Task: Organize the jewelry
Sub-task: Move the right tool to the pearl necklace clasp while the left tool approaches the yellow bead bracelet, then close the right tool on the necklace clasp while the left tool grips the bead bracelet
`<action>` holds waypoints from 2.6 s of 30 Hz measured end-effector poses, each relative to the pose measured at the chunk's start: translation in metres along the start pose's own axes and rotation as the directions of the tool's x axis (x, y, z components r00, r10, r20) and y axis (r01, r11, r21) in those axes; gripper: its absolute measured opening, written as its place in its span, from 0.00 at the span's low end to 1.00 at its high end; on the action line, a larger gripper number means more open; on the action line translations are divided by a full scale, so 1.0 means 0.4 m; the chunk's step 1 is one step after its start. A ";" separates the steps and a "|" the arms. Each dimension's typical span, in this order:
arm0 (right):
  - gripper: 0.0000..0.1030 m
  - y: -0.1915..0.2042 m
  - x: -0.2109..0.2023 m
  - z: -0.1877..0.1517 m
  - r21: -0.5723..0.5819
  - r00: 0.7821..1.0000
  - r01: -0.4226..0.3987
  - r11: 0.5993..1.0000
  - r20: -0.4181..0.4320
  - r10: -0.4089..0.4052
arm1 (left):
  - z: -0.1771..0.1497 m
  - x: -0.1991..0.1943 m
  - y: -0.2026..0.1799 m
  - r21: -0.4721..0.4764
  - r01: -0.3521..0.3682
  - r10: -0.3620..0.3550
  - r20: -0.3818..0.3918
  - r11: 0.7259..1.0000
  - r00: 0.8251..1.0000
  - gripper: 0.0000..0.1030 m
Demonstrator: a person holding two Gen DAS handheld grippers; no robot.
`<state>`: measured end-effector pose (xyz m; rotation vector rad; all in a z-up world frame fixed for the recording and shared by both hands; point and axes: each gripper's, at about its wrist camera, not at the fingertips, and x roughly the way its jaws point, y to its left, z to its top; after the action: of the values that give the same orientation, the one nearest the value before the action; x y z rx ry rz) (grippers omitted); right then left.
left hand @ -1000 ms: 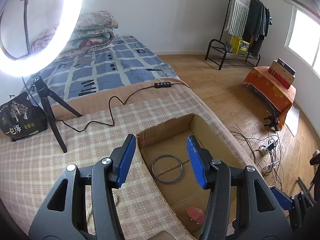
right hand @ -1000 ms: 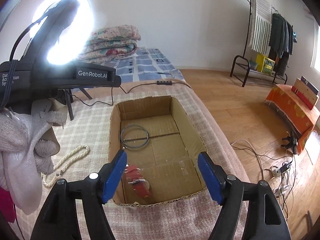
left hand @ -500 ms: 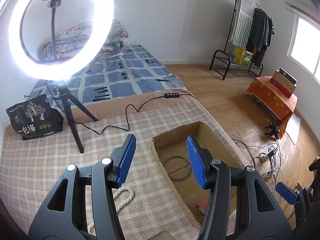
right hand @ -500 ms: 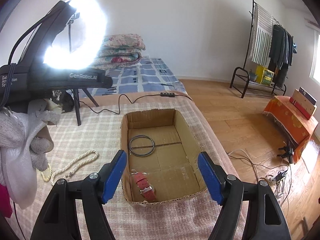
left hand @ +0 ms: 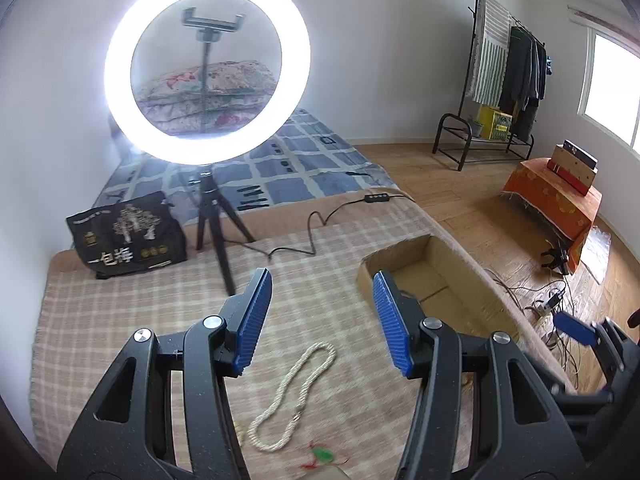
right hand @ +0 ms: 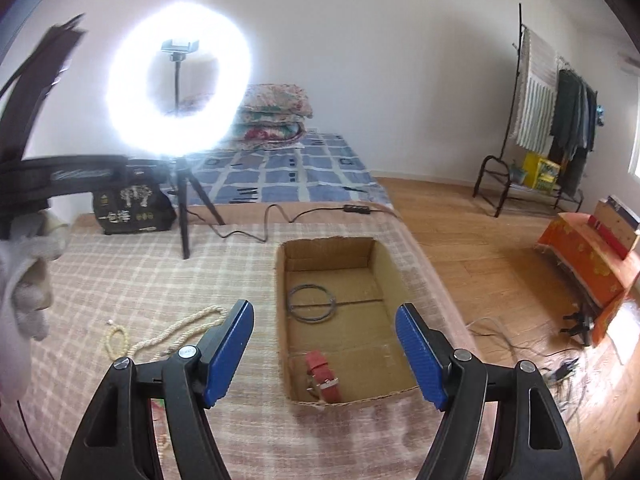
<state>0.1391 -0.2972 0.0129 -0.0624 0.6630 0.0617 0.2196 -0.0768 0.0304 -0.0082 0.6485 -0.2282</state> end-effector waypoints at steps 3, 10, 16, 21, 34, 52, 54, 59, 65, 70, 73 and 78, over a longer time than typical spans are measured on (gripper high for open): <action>0.74 0.009 0.002 -0.007 0.016 0.998 -0.055 0.998 0.008 0.055 | -0.031 -0.046 0.056 -0.006 -0.020 0.020 0.000 1.000 1.000 0.53; 0.74 0.087 0.013 -0.039 -0.061 0.992 -0.126 0.990 0.010 0.127 | -0.137 -0.113 0.191 -0.063 -0.063 0.060 -0.041 0.996 0.997 0.53; 0.74 0.148 0.052 -0.065 -0.089 0.985 -0.171 0.981 -0.056 0.166 | -0.233 -0.114 0.280 -0.125 -0.095 0.082 -0.103 0.988 0.991 0.53; 0.73 0.192 0.108 -0.067 -0.053 0.969 -0.218 0.974 -0.130 0.210 | -0.281 -0.102 0.347 -0.179 -0.122 0.096 -0.148 0.976 0.984 0.52; 0.51 0.325 0.294 -0.111 0.096 0.867 -0.329 0.940 -0.363 0.341 | -0.347 -0.028 0.409 -0.221 -0.128 0.074 -0.236 0.967 0.969 0.52; 0.36 0.367 0.474 -0.170 0.281 0.771 -0.301 0.911 -0.490 0.407 | -0.436 0.154 0.448 -0.343 -0.106 -0.058 -0.435 0.933 0.899 0.45; 0.36 0.370 0.481 -0.167 0.284 0.772 -0.299 0.911 -0.489 0.406 | -0.440 0.171 0.449 -0.358 -0.104 -0.072 -0.445 0.928 0.892 0.45; 0.33 0.385 0.486 -0.164 0.233 0.786 -0.294 0.927 -0.493 0.373 | -0.447 0.221 0.435 -0.362 -0.125 -0.068 -0.475 0.924 0.877 0.45; 0.19 0.404 0.482 -0.163 0.108 0.813 -0.277 0.955 -0.503 0.293 | -0.446 0.264 0.421 -0.342 -0.156 -0.036 -0.494 0.927 0.869 0.45; 0.12 0.394 0.485 -0.160 0.086 0.824 -0.267 0.960 -0.497 0.273 | -0.449 0.289 0.401 -0.304 -0.190 0.012 -0.502 0.934 0.865 0.44; 0.11 0.391 0.485 -0.159 0.079 0.827 -0.263 0.962 -0.496 0.266 | -0.450 0.299 0.379 -0.229 -0.222 0.081 -0.499 0.948 0.863 0.33; 0.09 0.391 0.478 -0.160 0.051 0.835 -0.256 0.965 -0.492 0.247 | -0.453 0.301 0.382 -0.200 -0.249 0.125 -0.486 0.948 0.865 0.09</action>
<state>0.2382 -0.1391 -0.1613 -0.0047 1.1873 0.3153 0.2359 0.0580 -0.1982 -0.1424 1.1563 0.0525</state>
